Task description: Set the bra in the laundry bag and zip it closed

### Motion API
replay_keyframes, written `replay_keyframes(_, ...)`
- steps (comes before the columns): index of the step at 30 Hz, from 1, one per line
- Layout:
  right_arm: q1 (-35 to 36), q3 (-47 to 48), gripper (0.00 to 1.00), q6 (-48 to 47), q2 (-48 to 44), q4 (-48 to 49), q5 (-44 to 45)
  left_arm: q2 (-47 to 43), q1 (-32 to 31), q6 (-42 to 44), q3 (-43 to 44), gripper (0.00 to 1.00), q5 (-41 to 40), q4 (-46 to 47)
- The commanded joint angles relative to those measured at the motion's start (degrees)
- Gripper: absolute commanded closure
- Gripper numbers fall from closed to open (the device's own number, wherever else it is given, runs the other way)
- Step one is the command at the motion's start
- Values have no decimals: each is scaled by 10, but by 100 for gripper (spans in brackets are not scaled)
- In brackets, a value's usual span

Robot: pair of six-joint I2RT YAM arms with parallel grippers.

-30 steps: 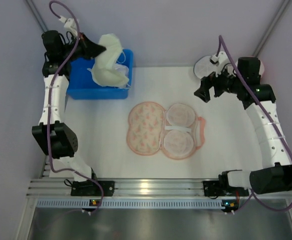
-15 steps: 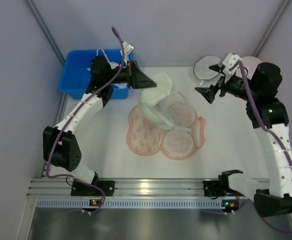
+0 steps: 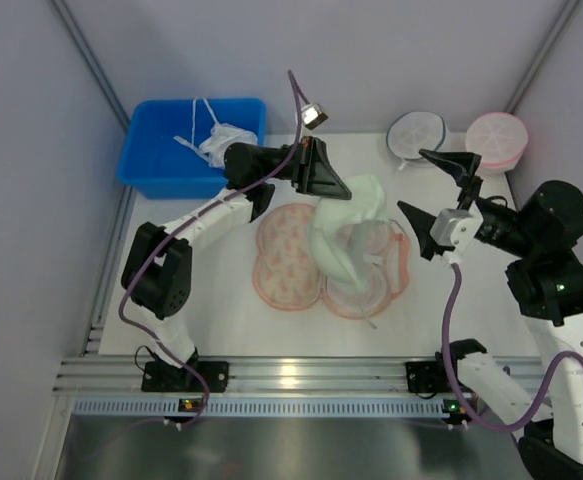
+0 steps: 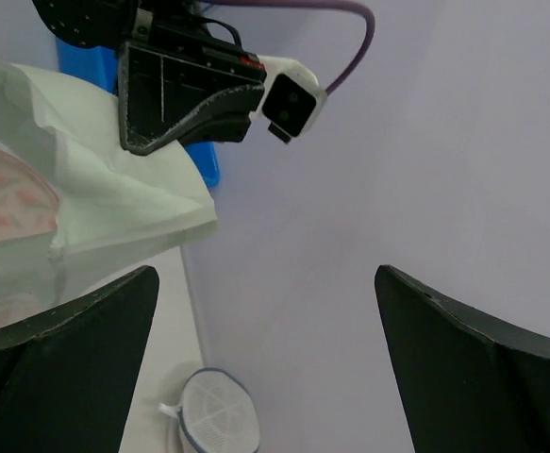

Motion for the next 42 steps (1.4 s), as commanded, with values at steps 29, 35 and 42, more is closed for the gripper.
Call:
replay_keyframes(29, 152, 49, 100, -157, 59, -190, 121, 15, 26, 13, -11, 22, 4, 102)
replay_keyframes(35, 160, 120, 100, -113, 115, -288, 246, -27, 129, 621, 139, 15, -79, -723)
replay_keyframes(42, 188, 212, 100, -22, 204, -385, 371, -50, 136, 935, 245, 11, -353, -964)
